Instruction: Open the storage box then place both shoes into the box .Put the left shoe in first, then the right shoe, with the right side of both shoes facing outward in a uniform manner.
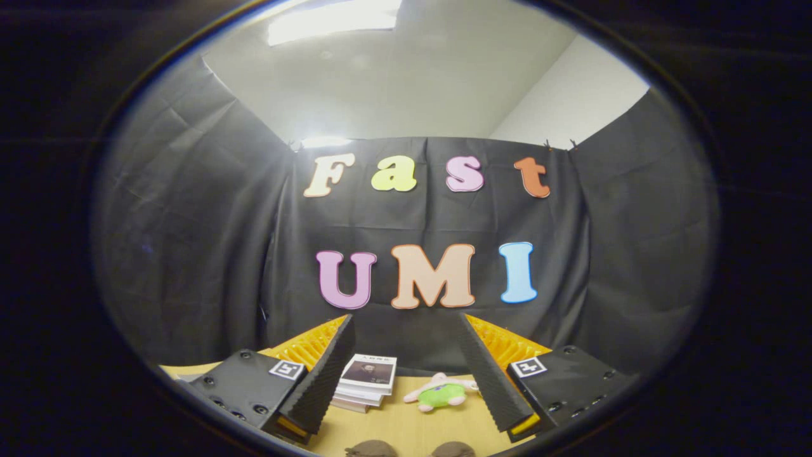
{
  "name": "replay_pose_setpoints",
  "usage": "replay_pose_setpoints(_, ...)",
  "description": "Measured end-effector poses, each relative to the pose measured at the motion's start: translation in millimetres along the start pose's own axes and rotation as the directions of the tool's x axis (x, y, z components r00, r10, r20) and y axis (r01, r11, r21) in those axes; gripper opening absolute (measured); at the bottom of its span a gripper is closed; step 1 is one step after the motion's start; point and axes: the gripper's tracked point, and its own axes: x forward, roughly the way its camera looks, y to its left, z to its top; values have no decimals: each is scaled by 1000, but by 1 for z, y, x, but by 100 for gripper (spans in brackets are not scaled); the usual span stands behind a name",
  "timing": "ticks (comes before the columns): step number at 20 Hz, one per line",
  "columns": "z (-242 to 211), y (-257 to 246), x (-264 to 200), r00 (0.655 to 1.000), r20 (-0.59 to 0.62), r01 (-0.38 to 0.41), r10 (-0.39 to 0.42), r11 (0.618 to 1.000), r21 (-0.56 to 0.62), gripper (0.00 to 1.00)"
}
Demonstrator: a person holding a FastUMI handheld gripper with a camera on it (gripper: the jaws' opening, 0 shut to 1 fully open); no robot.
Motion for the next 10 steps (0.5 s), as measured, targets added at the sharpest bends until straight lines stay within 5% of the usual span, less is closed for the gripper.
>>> replay_pose_setpoints(10, -15, 19, 0, 997, -49, -52, 52, 999, -3, 100)
